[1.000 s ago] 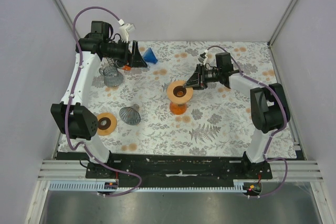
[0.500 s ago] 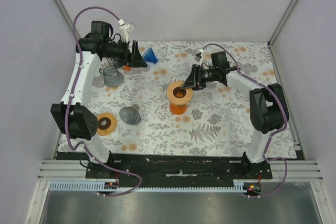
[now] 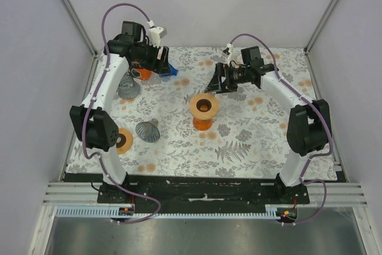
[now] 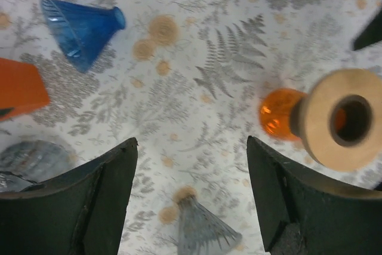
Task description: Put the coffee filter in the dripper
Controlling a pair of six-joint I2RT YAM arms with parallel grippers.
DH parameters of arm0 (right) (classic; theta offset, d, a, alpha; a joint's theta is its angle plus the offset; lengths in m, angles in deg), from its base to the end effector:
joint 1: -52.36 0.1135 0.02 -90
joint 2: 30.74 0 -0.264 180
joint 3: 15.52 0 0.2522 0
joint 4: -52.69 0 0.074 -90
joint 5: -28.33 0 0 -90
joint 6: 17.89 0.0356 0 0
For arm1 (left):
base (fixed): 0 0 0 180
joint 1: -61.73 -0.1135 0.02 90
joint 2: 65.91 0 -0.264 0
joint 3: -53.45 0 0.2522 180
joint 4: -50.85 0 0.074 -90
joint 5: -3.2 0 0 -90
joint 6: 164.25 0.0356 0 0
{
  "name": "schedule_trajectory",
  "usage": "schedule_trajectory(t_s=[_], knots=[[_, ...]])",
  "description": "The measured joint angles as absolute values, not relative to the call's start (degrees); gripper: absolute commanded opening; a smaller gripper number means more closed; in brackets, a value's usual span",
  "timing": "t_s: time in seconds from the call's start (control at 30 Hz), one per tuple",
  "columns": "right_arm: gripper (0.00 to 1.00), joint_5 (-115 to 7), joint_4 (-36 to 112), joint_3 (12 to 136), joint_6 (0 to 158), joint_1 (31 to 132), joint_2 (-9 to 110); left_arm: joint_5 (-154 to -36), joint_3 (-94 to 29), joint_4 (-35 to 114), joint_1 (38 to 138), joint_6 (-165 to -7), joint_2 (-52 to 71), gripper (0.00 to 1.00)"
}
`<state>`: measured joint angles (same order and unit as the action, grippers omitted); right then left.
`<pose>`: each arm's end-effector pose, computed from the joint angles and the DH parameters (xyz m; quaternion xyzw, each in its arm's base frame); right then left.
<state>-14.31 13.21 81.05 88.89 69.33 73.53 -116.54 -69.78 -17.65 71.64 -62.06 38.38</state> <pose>0.3766 0.1423 0.2636 -0.1480 0.8524 0.4549 0.2114 0.3829 -0.0848 0.3713 0.2609 0.8731 -0.2341 0.3388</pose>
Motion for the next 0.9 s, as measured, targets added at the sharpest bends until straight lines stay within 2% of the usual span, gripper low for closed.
schedule_trajectory(t_s=[0.2, 0.43, 0.57, 0.63, 0.77, 0.83, 0.9], knots=[[0.98, -16.74, 9.80, 84.33, 85.09, 68.59, 70.40, -102.77, -78.39, -11.81, 75.14, -60.29, 52.54, 0.82], [0.98, -20.37, 6.00, 84.59, 80.87, 67.58, 66.42, -93.68, -89.60, -9.23, 75.29, -60.03, 67.69, 0.82], [0.98, -21.57, 4.12, 84.59, 79.38, 67.49, 65.77, -91.51, -91.96, -7.96, 75.18, -60.12, 72.08, 0.69], [0.98, -21.98, 3.40, 84.59, 78.77, 67.49, 65.75, -92.60, -91.96, -7.94, 75.05, -60.36, 73.13, 0.61], [0.98, -22.68, 2.52, 84.59, 78.00, 67.52, 65.66, -95.49, -91.70, -8.05, 75.00, -62.04, 73.43, 0.51], [0.98, -22.84, 2.04, 84.59, 77.81, 67.52, 65.55, -96.63, -91.70, -8.38, 75.00, -63.02, 73.43, 0.41], [0.98, -22.99, 1.74, 84.59, 77.65, 67.52, 65.38, -97.74, -91.48, -9.01, 75.00, -64.09, 73.43, 0.40]])
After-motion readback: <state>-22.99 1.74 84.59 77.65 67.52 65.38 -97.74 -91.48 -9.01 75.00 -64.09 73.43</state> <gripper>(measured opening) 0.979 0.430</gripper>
